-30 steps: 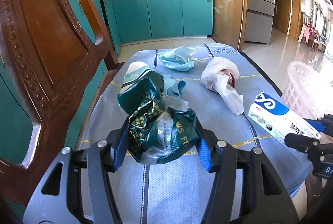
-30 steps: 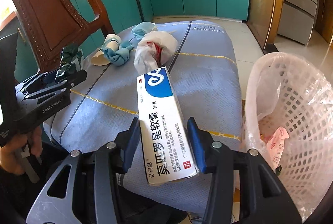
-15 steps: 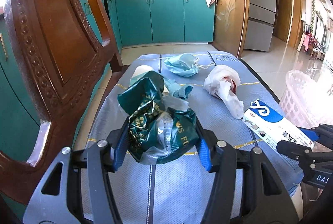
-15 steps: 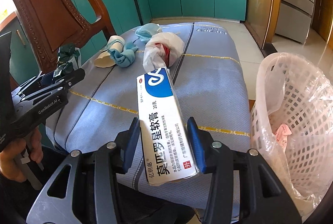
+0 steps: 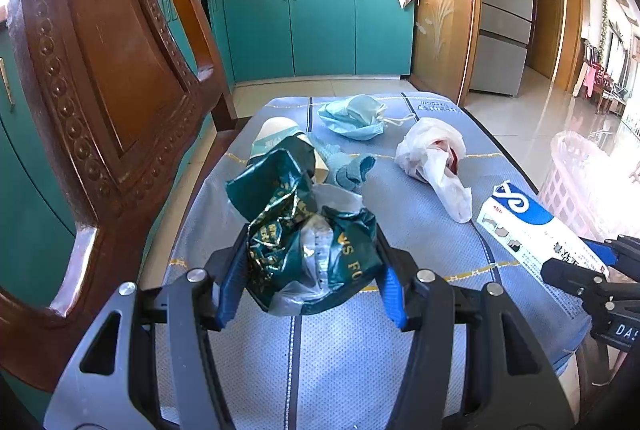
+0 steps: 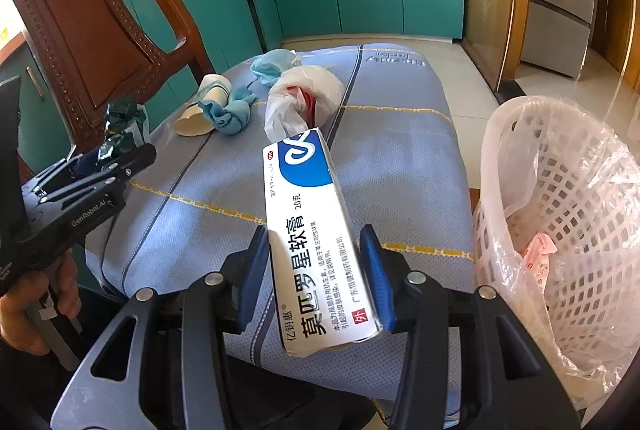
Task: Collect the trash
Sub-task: 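Lift the ointment box with the right tool and the green snack bag with the left tool, then carry both items over the wastebasket and open both tools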
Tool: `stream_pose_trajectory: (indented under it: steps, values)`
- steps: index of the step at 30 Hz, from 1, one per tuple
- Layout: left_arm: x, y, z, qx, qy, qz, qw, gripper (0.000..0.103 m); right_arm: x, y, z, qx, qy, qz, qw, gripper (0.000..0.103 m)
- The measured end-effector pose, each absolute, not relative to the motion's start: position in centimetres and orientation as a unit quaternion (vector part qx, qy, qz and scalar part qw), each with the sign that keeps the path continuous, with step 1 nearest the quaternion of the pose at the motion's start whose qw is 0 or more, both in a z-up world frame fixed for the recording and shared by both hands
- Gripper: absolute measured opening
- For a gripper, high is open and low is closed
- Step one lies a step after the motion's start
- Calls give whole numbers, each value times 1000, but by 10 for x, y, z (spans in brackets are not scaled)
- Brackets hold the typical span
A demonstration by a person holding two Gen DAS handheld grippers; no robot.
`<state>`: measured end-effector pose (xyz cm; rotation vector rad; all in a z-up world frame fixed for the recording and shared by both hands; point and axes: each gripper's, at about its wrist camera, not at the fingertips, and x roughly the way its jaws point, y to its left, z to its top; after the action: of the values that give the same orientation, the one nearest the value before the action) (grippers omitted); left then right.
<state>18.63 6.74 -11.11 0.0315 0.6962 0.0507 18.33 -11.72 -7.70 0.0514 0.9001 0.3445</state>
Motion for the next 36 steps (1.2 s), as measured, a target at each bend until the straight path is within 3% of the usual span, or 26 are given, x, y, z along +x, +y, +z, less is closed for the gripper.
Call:
stream_pose_trajectory:
  steps: [12, 23, 36]
  values:
    - [192, 66, -113, 19, 341, 25, 939, 57, 181, -119, -74, 21, 425, 161, 891, 47]
    - [173, 48, -71, 12, 313, 16, 950, 57, 167, -143, -20, 20, 349, 145, 926, 47]
    - [173, -39, -39, 52, 288, -62, 954, 57, 138, -251, 15, 64, 288, 60, 954, 47]
